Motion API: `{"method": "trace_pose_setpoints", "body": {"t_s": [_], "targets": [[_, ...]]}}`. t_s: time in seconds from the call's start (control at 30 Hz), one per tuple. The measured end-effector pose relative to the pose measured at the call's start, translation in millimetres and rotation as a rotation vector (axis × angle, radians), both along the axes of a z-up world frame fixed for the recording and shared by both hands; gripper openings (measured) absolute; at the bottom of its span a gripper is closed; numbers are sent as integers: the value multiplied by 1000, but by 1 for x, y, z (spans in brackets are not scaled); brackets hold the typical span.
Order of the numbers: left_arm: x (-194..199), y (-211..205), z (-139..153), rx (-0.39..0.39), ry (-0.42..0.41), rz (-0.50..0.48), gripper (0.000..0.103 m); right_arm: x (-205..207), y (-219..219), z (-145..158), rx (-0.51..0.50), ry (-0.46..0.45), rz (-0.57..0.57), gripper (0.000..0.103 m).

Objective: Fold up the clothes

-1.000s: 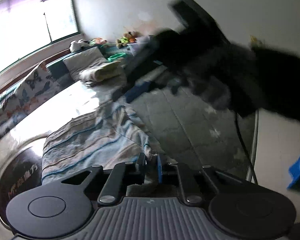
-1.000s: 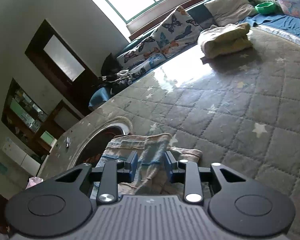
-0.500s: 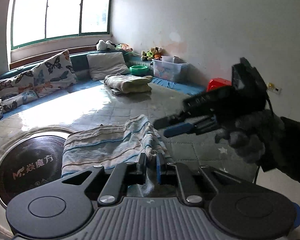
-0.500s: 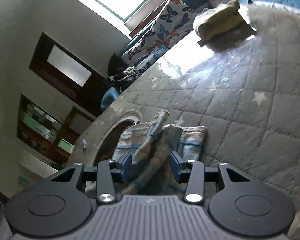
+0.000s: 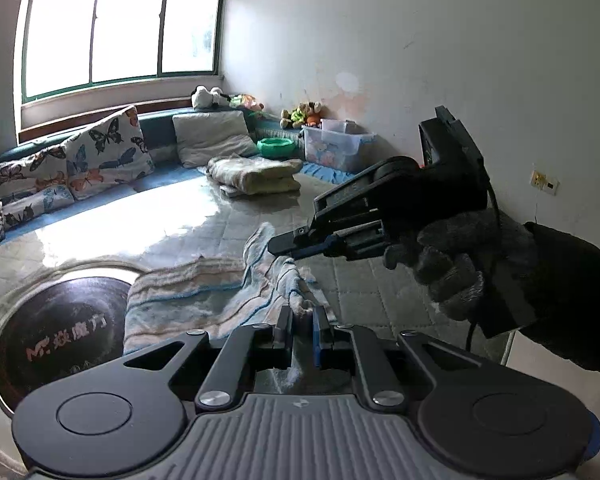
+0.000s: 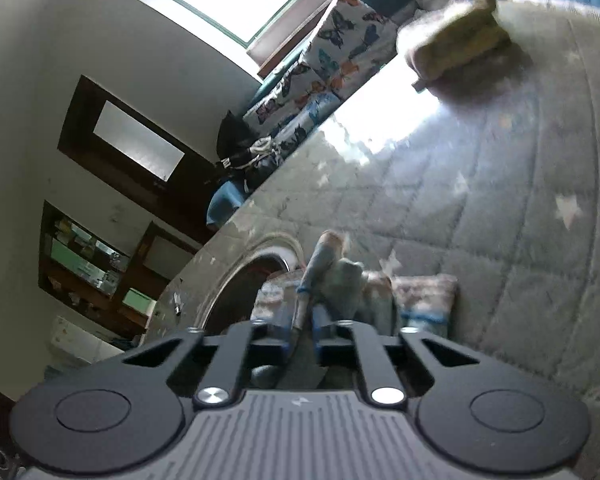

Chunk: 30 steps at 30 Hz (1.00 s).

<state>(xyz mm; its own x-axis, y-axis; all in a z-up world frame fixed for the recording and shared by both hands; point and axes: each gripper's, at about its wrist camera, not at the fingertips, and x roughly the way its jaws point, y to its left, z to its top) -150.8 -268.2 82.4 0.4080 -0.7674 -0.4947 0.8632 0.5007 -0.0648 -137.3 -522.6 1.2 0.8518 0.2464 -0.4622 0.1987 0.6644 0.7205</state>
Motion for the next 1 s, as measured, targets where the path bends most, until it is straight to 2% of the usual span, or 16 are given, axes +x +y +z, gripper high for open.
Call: {"method": "trace_pose_setpoints", "body": {"t_s": [0.13,0.23,0.27,0.37,0.43,0.47,0.77,0.87,1.0], "targets": [[-3,-1,8,-22,-21,-9,10,-3,1,19,-51,-61,-18,1],[-5,-3,10,-29,-32,-18,10,-8,-5,24,-55,-70,-40,1],[-4,-4,10,-29,-30,-17,10,-9,-7,23,-52,-59,-48,2],[-2,-3,8,-24,-23,-14,10,-14,-10,11,-23,-25,-33,13],[-1,-3,7,-19,-21,-15,10,-21,-11,3,19,-13,-31,50],[-1,-3,7,-16,-22,-17,10,-23,-11,0,31,-8,-30,55],[-7,-10,0,9,-24,-39,10,-20,-5,-33,151,59,0,63],[-10,-10,-1,16,-28,-46,10,-13,0,-38,160,70,7,63],[-14,-9,-3,17,-29,-48,10,-1,-6,-39,161,62,-16,57]]}}
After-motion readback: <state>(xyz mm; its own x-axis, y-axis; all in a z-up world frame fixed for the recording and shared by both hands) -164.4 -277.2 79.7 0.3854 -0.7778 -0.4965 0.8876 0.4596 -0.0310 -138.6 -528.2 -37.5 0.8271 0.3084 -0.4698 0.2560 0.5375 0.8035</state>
